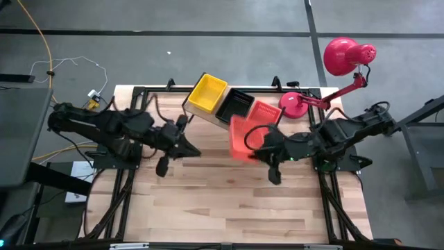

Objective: Stack baskets on shelf by color
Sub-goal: Stack the orange bin on top of the orange bin on the shelf

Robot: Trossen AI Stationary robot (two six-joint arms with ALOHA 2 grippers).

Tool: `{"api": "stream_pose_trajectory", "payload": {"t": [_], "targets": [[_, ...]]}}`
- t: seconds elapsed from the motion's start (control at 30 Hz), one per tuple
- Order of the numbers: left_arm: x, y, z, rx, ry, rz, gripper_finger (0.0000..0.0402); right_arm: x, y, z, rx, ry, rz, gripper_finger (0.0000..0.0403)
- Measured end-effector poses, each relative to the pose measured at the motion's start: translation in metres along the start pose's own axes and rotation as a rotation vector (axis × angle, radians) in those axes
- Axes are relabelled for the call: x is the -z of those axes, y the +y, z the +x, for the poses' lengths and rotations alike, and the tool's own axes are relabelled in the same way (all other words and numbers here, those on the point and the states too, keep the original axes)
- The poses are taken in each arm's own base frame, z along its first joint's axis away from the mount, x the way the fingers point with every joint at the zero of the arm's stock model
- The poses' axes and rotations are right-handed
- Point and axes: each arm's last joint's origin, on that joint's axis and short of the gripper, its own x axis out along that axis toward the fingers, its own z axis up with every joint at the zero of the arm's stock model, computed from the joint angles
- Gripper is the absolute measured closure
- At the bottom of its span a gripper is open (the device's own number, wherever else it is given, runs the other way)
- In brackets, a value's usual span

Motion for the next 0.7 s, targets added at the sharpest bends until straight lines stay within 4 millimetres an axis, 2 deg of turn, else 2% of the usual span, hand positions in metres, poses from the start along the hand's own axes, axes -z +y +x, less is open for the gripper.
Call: {"api": "stream_pose_trajectory", "payload": {"t": [0.2,0.33,0.53,0.7], "targets": [[0.034,0.005,-0.015,-0.089,-0.161,-0.124,0.0399,-0.002,-0.02,0.003,0.39,0.108,0.063,0.0403],[0.05,0.004,-0.019,-0.143,-0.2,-0.149,0.0401,0.008,-0.03,0.018,0.514,0.211,0.127,0.0403],[0.054,0.002,-0.019,-0.194,-0.207,-0.151,0.0401,0.017,-0.043,0.048,0.653,0.31,0.117,0.0403],[0.054,0.002,-0.019,-0.197,-0.207,-0.15,0.0401,0.023,-0.051,0.066,0.687,0.388,0.086,0.0403]]}}
